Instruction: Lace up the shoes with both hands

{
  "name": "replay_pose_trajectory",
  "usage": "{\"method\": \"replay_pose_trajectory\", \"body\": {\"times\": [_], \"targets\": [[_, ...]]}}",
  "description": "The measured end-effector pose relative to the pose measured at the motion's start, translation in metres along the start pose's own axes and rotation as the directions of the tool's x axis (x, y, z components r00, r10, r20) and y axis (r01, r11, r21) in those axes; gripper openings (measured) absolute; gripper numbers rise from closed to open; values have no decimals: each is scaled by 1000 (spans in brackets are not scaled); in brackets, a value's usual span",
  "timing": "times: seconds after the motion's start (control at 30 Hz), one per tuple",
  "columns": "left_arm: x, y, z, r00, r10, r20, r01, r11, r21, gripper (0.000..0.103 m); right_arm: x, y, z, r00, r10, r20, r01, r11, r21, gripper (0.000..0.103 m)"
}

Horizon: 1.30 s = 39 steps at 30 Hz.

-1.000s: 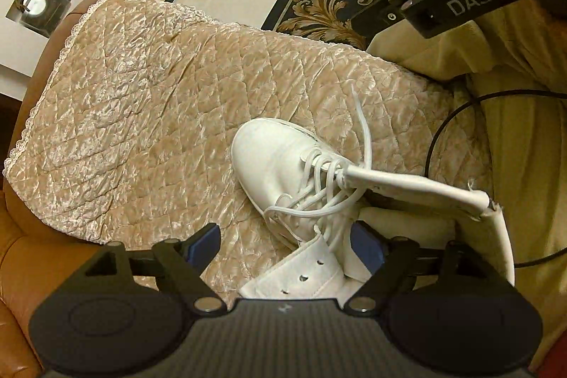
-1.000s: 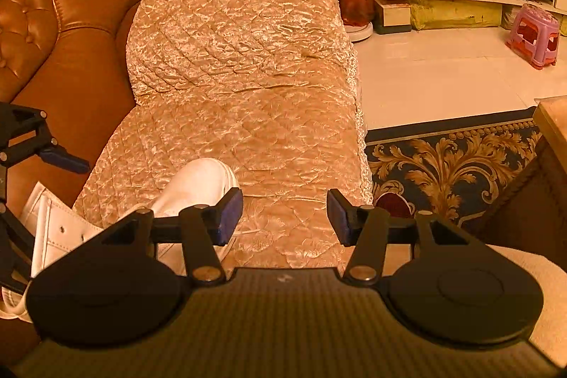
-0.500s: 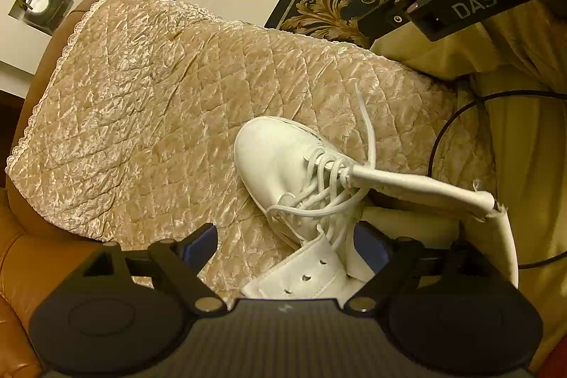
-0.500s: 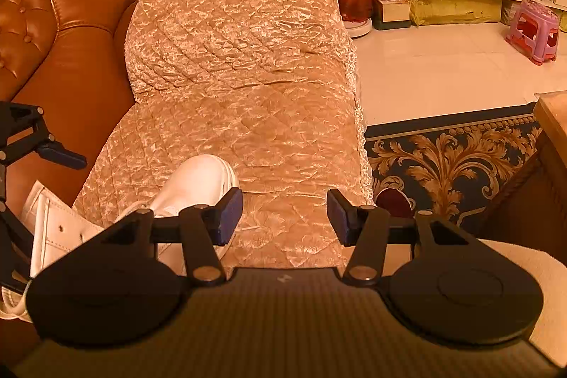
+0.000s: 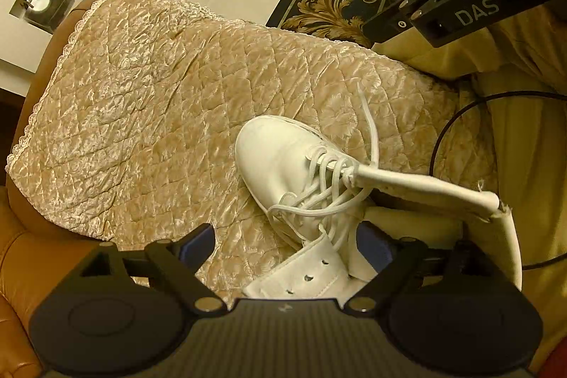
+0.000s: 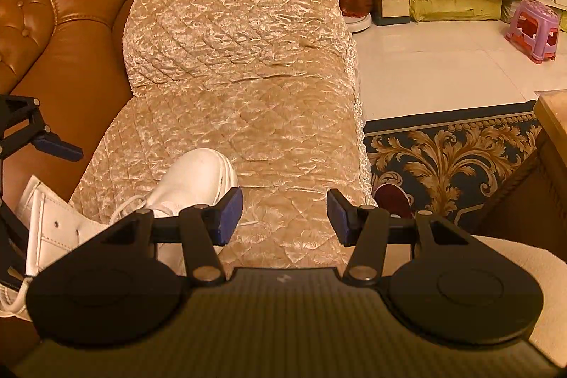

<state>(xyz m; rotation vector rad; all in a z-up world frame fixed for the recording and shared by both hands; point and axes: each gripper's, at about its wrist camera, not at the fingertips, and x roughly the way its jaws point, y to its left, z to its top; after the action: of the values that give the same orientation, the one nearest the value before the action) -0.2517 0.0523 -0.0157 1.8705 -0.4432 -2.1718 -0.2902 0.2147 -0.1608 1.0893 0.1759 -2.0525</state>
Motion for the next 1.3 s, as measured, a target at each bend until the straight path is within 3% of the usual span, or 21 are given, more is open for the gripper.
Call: {"method": "replay_pose_trajectory", "body": {"times": [1.3], "targets": [[4,2,1,1000,1,-4,-1,1000,-4,96,6,4,-1,999,-14,-37,14,1000,-20,60]]}}
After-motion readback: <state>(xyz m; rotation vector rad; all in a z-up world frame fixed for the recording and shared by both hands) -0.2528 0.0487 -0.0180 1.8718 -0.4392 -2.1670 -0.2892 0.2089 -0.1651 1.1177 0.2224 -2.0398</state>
